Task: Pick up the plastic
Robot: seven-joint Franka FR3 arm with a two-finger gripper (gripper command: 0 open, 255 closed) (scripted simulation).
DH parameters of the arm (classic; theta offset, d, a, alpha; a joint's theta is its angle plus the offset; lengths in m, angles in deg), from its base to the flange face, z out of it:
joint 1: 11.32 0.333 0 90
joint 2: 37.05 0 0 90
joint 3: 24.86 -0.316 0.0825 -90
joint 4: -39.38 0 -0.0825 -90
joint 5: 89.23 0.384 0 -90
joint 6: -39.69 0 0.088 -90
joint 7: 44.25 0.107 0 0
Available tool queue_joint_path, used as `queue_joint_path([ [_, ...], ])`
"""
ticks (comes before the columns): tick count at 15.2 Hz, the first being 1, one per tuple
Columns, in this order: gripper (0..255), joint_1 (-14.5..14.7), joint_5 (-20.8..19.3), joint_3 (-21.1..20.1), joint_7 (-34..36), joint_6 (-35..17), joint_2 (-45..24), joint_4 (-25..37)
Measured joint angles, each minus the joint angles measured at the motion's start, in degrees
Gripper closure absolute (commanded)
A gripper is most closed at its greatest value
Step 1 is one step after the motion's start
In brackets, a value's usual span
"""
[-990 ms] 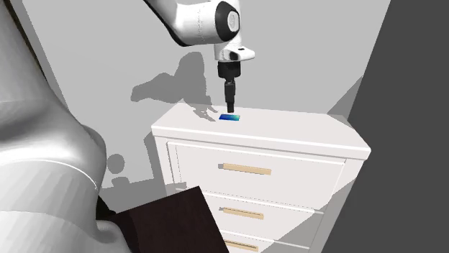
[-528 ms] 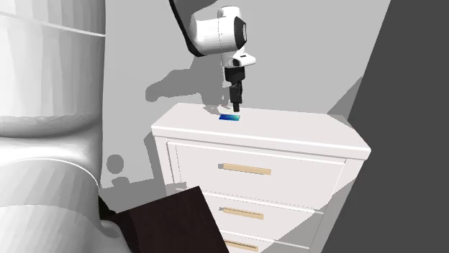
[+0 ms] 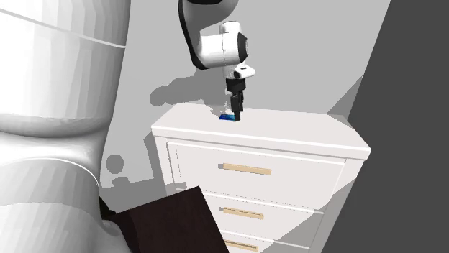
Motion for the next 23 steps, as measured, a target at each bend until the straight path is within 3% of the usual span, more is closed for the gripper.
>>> queue_joint_path([
  [1, 255, 0.0, -0.1, 0.1, 0.1, -0.2, -0.1, -0.2],
  [12, 255, 0.0, -0.1, 0.0, 0.1, -0.2, 0.1, -0.1],
  [23, 255, -1.4, 4.2, -2.0, -3.2, 5.8, 4.2, 3.0],
])
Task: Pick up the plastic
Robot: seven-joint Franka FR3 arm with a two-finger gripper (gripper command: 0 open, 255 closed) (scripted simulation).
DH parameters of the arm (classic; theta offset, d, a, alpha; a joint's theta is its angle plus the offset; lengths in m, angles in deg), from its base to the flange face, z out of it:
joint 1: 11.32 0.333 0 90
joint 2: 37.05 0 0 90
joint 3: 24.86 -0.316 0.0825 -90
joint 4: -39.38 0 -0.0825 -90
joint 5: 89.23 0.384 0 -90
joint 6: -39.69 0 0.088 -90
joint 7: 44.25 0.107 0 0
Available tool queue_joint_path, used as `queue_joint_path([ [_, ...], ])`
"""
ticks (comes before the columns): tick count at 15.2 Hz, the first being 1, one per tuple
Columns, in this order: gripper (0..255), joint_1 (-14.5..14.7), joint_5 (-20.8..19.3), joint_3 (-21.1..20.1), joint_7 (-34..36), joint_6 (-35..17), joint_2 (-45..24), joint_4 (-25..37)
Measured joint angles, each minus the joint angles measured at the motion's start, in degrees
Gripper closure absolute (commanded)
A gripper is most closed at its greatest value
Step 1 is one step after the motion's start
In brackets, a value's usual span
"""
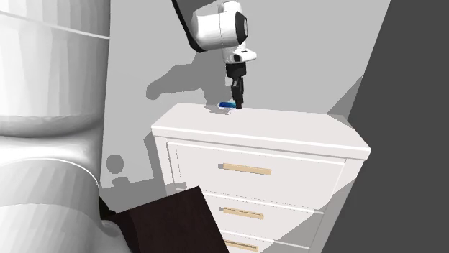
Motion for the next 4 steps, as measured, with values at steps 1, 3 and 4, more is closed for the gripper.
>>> queue_joint_path([
  [1, 255, -0.1, 0.3, -0.1, -0.3, 0.6, 0.3, 0.4],
  [3, 255, -0.4, 1.1, -0.4, -1.0, 1.6, 1.1, 0.9],
  [4, 255, -0.4, 1.2, -0.5, -1.0, 2.0, 1.2, 1.3],
])
